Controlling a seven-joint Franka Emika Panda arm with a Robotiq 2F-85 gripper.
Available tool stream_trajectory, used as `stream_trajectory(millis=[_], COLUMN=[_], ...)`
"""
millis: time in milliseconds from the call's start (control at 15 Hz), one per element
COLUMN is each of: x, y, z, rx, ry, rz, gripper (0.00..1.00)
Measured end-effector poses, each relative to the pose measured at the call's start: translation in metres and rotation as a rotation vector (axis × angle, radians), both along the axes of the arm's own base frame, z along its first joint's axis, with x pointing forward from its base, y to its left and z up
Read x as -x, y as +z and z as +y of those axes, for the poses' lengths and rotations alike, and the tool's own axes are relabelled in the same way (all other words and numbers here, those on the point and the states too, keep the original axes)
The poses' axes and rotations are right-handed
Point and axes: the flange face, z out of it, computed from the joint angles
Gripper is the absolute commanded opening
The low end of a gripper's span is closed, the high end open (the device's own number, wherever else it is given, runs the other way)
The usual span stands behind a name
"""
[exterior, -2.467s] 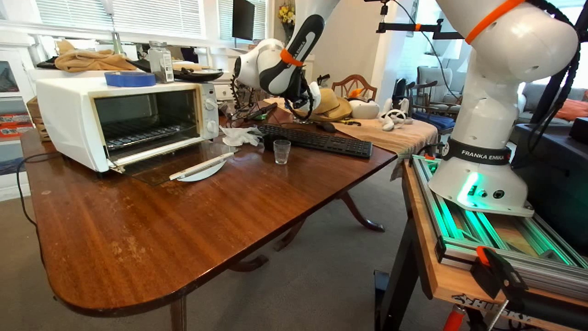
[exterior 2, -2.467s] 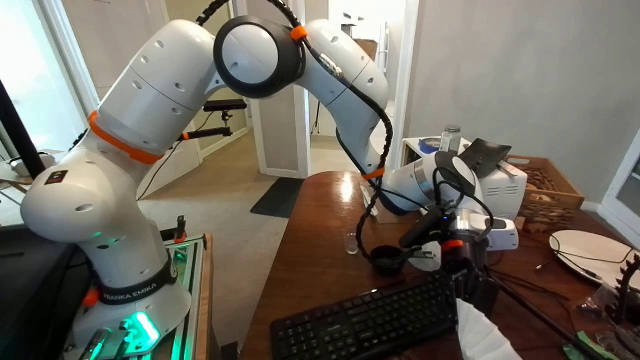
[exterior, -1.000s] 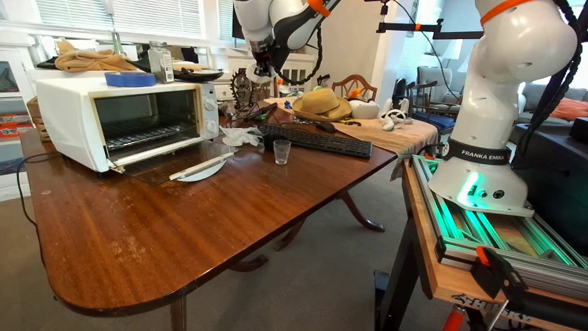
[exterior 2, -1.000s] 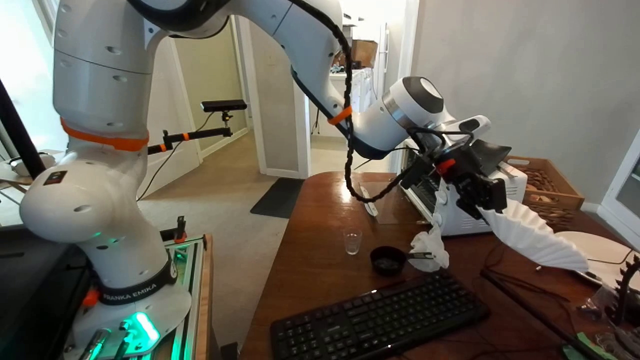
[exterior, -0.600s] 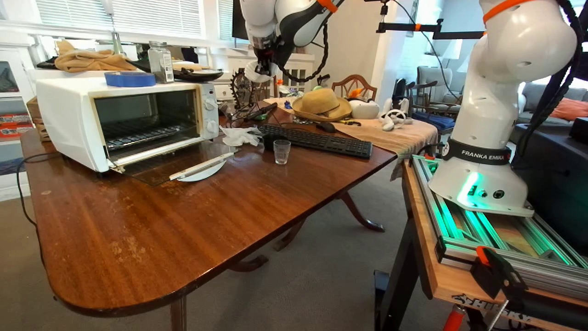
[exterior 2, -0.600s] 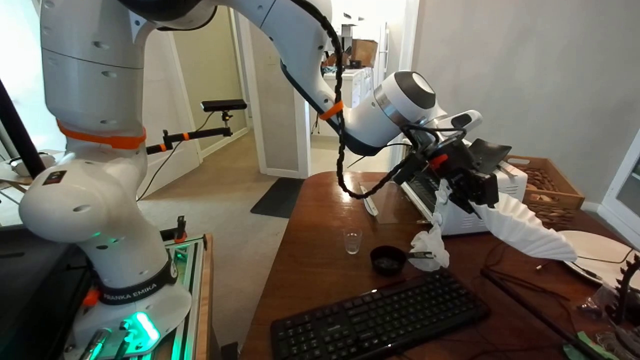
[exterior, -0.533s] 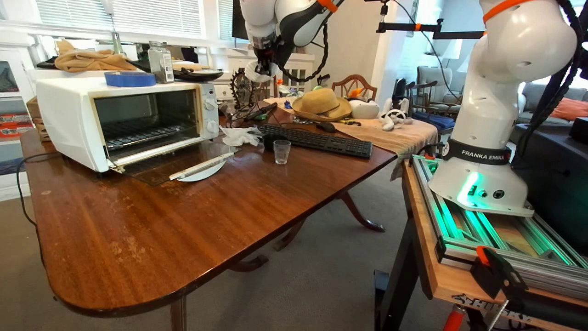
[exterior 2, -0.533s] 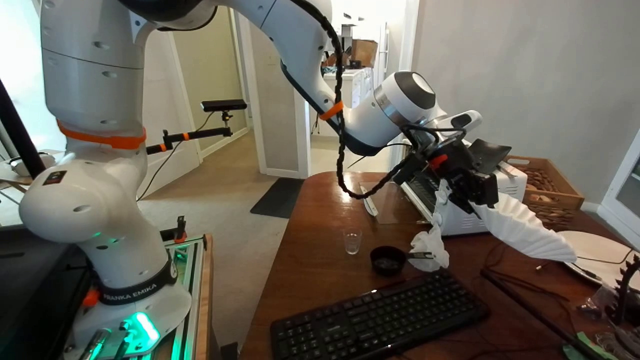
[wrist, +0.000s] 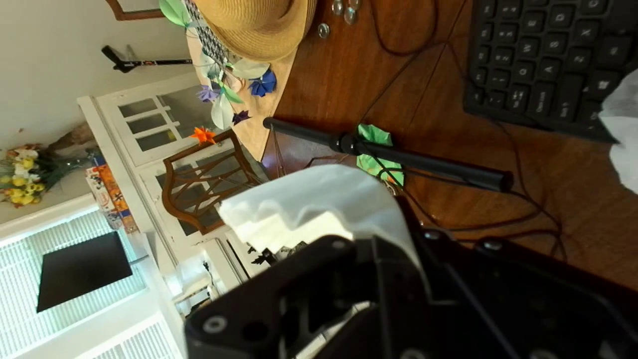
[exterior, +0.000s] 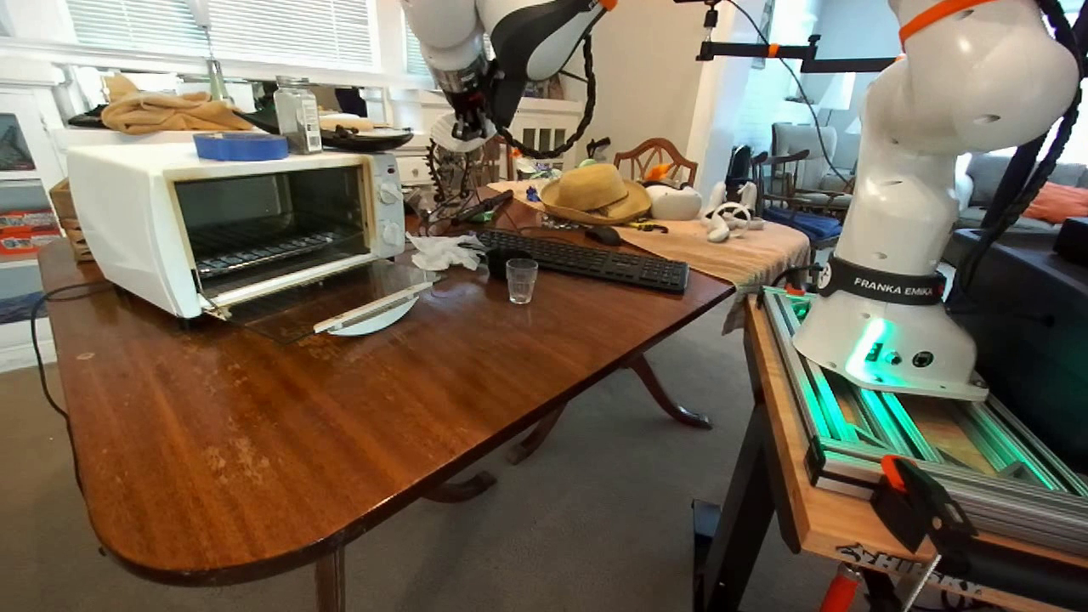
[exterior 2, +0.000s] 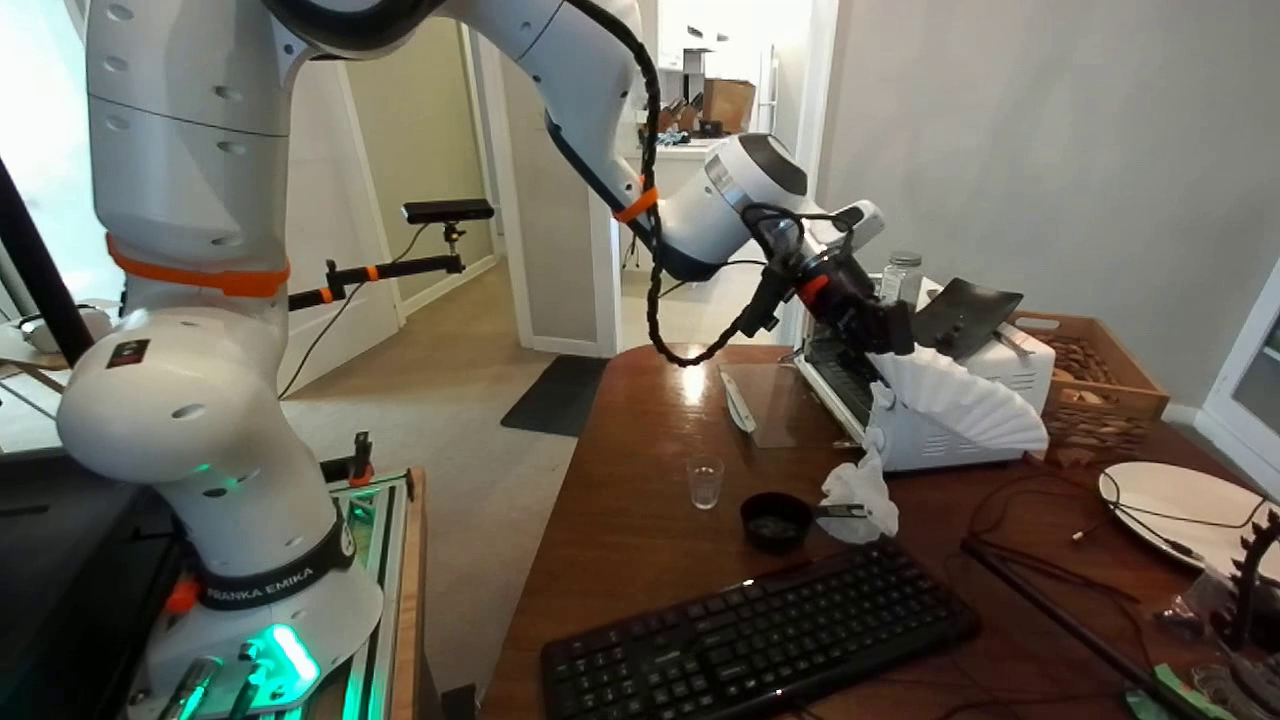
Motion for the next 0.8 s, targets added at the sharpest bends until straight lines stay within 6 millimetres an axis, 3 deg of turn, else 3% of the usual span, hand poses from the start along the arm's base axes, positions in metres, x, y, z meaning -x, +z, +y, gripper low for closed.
stream_trajectory(millis=[400,800], x=[0.026,0.023], y=[-0.007,-0.013], z=[0.081,0.165], rx=[0.103,0.058], ry=[-0.077,0.102], rz=[-0.001,-0.027], gripper=[0.0,0.0])
